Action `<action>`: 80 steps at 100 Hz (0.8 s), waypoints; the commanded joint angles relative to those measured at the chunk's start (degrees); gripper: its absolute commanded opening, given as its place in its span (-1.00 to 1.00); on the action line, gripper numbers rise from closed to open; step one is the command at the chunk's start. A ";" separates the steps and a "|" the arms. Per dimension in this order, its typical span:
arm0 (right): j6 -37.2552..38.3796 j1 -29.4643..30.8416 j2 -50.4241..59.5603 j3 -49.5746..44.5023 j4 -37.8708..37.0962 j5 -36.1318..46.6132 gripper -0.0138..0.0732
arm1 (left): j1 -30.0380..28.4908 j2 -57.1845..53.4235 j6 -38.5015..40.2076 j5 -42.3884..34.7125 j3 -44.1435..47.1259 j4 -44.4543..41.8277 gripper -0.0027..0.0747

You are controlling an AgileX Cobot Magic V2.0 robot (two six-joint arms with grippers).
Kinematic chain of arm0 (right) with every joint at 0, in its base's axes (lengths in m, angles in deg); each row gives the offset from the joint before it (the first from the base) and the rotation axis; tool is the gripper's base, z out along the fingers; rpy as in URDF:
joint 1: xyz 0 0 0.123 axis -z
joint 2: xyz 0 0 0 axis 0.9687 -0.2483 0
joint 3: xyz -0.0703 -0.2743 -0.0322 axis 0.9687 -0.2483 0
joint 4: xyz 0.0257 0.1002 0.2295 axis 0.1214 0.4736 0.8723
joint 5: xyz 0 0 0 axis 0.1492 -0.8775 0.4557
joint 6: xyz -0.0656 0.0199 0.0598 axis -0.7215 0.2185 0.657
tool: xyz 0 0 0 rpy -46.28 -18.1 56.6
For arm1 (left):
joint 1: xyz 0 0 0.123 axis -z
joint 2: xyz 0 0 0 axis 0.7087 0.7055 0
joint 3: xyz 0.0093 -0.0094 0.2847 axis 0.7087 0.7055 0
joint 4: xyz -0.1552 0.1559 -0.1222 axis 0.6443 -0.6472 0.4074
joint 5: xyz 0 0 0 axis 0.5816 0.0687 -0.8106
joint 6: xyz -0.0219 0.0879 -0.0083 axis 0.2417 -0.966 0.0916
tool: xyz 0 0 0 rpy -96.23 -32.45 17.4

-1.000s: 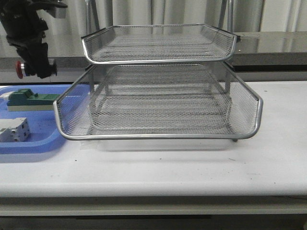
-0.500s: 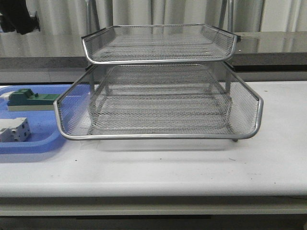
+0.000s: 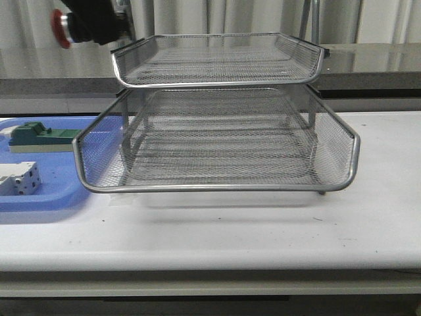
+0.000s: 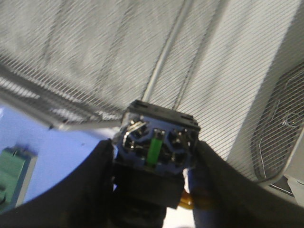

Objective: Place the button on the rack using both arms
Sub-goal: 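Carry the button over the rack and lower it into the middle tray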

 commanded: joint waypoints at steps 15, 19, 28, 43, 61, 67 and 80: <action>-0.04 0.04 -0.07 1.84 0.00 3.06 -0.84 | 7.50 -0.07 0.96 0.61 -1.16 1.52 -0.98; -0.04 0.04 -0.07 1.84 0.00 3.06 -0.84 | 8.25 0.52 0.96 0.50 -1.06 1.78 -0.98; -0.04 0.04 -0.07 1.84 0.00 3.06 -0.84 | 9.66 2.16 0.96 0.27 -1.06 2.86 -0.98; -0.04 0.04 -0.07 1.84 0.00 3.06 -0.84 | 10.95 5.77 0.96 0.12 -1.06 7.44 -0.98; -0.04 0.04 -0.07 1.84 0.00 3.06 -0.84 | 11.87 8.90 0.96 -0.79 -1.06 7.93 -0.98; -0.04 0.04 -0.07 1.84 0.00 3.06 -0.84 | 11.97 9.17 0.96 -1.60 -1.06 7.81 -0.98; -0.04 0.04 -0.07 1.84 0.00 3.06 -0.84 | 11.97 9.17 0.96 -3.32 -1.06 7.56 -0.98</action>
